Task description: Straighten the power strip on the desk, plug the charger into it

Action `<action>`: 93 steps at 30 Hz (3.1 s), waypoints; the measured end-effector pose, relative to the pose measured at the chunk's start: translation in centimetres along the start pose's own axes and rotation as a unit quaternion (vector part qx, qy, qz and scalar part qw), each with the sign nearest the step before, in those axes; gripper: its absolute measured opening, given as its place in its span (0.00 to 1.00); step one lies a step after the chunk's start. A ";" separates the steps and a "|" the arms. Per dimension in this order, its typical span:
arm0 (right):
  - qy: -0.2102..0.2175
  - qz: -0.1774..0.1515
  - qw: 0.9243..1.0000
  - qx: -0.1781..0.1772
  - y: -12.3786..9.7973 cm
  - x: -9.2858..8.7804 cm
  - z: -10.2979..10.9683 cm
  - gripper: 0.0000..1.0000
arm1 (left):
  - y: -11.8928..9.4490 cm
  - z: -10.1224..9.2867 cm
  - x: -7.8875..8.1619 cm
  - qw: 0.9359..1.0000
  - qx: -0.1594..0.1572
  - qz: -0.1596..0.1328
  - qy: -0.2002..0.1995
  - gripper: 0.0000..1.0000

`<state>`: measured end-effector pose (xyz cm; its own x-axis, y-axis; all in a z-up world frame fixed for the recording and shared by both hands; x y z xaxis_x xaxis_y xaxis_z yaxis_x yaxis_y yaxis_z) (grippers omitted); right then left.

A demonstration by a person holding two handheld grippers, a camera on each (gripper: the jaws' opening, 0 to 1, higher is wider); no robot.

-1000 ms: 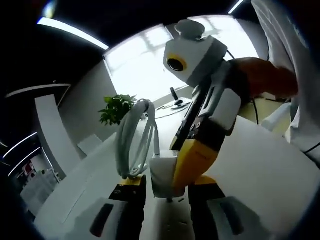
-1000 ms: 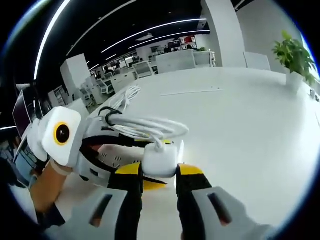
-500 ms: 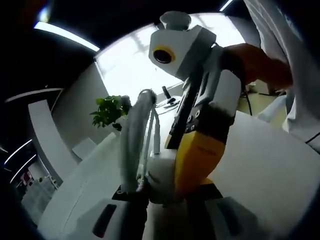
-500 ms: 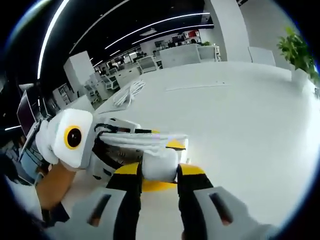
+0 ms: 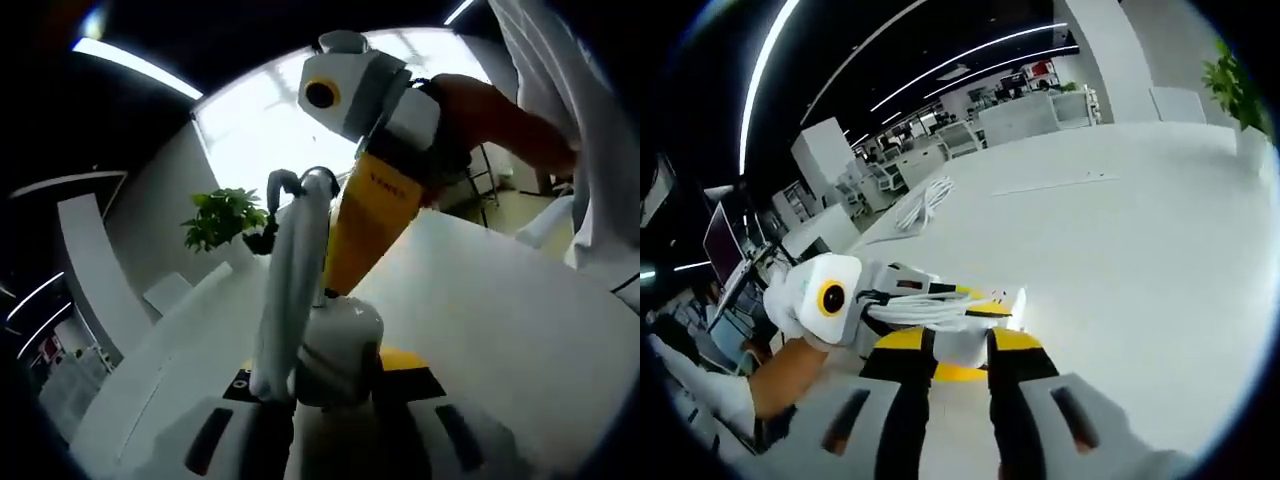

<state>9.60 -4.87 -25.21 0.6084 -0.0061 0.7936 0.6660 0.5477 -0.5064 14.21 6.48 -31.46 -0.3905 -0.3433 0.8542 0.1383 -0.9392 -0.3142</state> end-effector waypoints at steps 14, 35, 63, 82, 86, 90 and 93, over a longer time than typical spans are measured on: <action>-0.052 0.062 0.997 0.015 1.7 1.6 0.3 0.20 | 0.0 0.4 0.1 1.000 0.008 -0.002 -0.029 0.33; -0.089 0.071 0.993 0.020 1.5 1.5 0.1 0.18 | 0.2 0.4 -0.1 0.999 0.007 0.001 -0.045 0.32; -0.344 0.152 0.926 -0.025 0.8 2.3 2.4 0.01 | -0.2 0.4 0.1 0.997 0.010 -0.013 -0.078 0.32; -0.341 0.263 0.902 -0.035 3.2 4.0 3.1 0.00 | -0.1 0.8 0.0 0.995 0.013 -0.003 -0.103 0.31; -0.352 0.274 0.894 -0.040 3.4 4.0 3.4 0.00 | 0.0 0.9 0.0 0.994 0.015 0.000 -0.112 0.31; -0.342 0.284 0.895 -0.046 3.6 4.2 3.4 0.00 | 0.0 0.9 0.0 0.993 0.015 0.002 -0.115 0.31; -0.342 0.287 0.894 -0.045 3.7 4.1 3.5 0.00 | 0.0 0.9 -0.1 0.992 0.015 0.003 -0.125 0.32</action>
<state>13.03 0.09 -22.65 0.4757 0.7832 0.4003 0.3794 0.2279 -0.8967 15.06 6.50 -31.13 -0.1522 -0.3351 0.9298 0.1686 -0.9358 -0.3096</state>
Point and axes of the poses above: the point that each gripper's makers call its tool centre point, and the gripper's own axes: y roughly forward along the fingers, z roughly to its left, x roughly out of its top, the point moved 8 cm from there along -y, roughly backward along the fingers, and after that the axes turned 3 degrees about y, right-handed, at the moved point
